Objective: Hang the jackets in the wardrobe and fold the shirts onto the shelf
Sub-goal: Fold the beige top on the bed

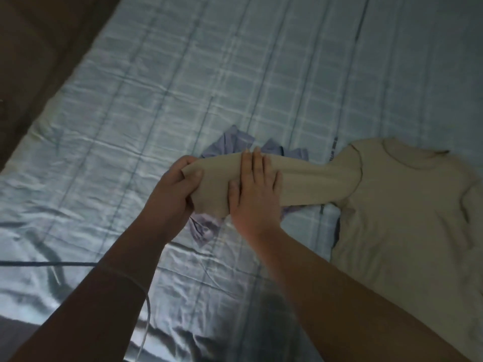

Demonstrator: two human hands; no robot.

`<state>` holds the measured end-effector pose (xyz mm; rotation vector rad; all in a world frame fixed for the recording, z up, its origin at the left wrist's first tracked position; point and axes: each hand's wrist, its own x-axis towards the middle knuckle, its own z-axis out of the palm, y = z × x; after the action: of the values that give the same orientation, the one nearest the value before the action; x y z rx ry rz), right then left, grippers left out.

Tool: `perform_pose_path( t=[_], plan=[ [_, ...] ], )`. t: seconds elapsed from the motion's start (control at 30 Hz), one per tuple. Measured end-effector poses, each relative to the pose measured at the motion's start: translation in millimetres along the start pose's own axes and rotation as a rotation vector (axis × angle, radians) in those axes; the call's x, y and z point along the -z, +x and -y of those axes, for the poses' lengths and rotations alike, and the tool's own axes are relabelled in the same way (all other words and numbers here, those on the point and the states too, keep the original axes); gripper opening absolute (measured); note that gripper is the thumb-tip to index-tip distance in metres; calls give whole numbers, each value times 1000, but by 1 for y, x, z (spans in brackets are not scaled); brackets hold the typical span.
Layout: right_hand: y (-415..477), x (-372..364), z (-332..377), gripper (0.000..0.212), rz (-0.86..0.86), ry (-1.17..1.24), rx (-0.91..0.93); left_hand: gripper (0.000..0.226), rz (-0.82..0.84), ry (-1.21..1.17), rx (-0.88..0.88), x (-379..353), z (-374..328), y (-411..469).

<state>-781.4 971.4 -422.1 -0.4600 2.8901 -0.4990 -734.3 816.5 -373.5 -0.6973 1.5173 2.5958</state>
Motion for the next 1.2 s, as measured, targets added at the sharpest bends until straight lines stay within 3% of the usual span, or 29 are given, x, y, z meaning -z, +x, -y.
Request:
perform_pose_path(
  t=[0.1,0.2,0.33,0.47,0.63,0.8,0.9,1.0,1.07,1.2],
  plan=[
    [7,-18,7,68,30,-32,-24,9,-92,-29,-8,25,13,12],
    [1,-48,12,73,127,-86,-27,17,-310,54,27,57,42,19],
    [-14,-84,9,73,257,-119,-19,13,-602,505,130,79,79,19],
    [-14,-95,-4,71,297,-184,13,18,-604,611,221,80,92,16],
    [-3,-97,-9,70,361,-205,34,25,-588,678,125,68,88,10],
    [0,-92,-7,71,385,-142,40,7,-591,584,71,46,77,8],
    [-1,-66,-13,67,206,98,15,11,-592,559,28,20,65,11],
    [-7,-22,-35,39,-60,623,-105,24,-525,536,5,-27,57,18],
    [-7,14,-57,19,-7,1019,-364,25,-437,446,-14,-74,60,19],
    [-4,73,-126,29,207,1710,-738,27,-201,435,-5,-171,92,32]
  ],
)
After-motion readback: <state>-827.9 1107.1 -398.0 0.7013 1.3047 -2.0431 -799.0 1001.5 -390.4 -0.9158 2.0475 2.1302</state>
